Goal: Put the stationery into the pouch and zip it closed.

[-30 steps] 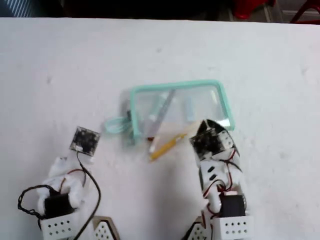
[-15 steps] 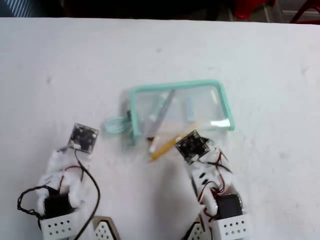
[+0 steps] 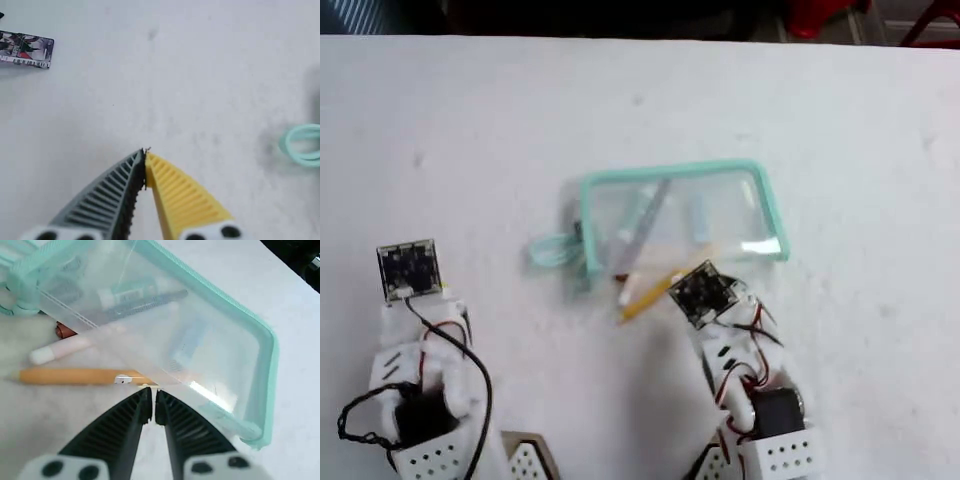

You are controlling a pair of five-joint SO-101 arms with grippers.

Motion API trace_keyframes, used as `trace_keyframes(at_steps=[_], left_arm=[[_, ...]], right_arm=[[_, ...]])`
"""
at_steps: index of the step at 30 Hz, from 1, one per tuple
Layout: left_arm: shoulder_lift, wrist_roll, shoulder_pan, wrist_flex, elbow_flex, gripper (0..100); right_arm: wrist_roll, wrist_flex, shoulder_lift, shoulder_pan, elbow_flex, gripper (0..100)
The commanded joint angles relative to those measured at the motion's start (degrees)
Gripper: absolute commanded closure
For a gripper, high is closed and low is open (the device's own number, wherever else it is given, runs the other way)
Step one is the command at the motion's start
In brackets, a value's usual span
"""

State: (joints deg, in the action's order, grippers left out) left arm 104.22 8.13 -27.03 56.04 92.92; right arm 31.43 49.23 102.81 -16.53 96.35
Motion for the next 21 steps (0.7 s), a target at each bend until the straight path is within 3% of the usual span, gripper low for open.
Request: trace_keyframes(at_steps=[1, 5, 10, 17, 21], left_arm=[[0.40, 1.67, -0.40, -3.78, 0.79, 98], [0.40, 2.64, -0.22, -4.92, 2.02, 98], [0.40, 2.64, -0.31, -4.92, 2.02, 98], [0.40, 2.55, -1.27, -4.92, 1.76, 98], [0.40, 2.46, -3.56, -4.92, 1.32, 98]], right_arm=[[0.09, 0.48, 0.22, -3.38, 0.53, 97.7], [-0.44, 1.01, 0.22, -3.82, 0.53, 97.7], [-8.44, 0.22, 0.31, -4.18, 0.53, 97.6], [-4.04, -0.48, 0.31, -3.91, 0.53, 97.7], [3.87, -0.48, 0.31, -3.74, 0.53, 97.7]])
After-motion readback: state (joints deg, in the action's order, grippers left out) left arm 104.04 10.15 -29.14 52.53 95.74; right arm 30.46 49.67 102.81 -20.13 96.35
